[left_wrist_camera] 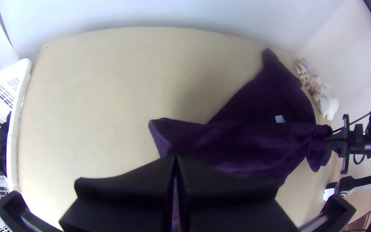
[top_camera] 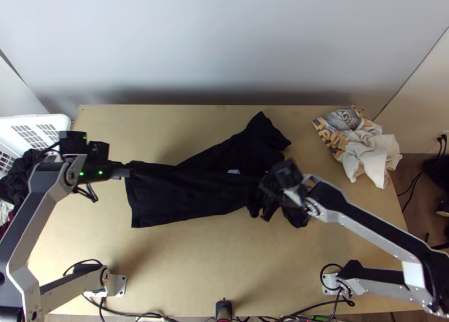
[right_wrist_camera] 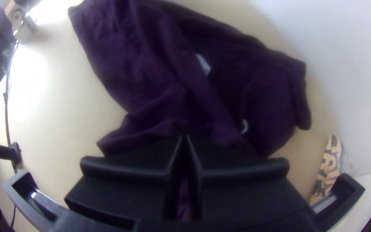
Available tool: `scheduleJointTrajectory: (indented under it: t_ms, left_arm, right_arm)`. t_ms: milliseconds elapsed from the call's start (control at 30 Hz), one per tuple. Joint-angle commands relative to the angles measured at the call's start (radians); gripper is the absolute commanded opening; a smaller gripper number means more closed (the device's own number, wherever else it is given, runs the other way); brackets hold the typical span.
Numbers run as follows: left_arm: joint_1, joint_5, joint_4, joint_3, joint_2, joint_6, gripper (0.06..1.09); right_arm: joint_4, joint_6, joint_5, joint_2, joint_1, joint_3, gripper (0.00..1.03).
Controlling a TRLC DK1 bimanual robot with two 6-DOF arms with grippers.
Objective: Fold the t-shirt
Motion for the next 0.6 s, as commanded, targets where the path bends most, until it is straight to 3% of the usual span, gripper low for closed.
scheduleJointTrajectory:
  t_ms: [0, 567]
  left_arm:
    - [0.050, 0.025, -0.092, 0.083, -0.063, 0.014, 0.09]
    - [0.086, 0.035, -0.177, 0.345, -0.034, 0.014, 0.09]
  right_arm:
    - [-0.101, -0.036, 0.001, -0.099, -0.105, 0.128, 0.02]
    - [-0.167, -0.094, 0.002, -0.231, -0.324, 0.314, 0.02]
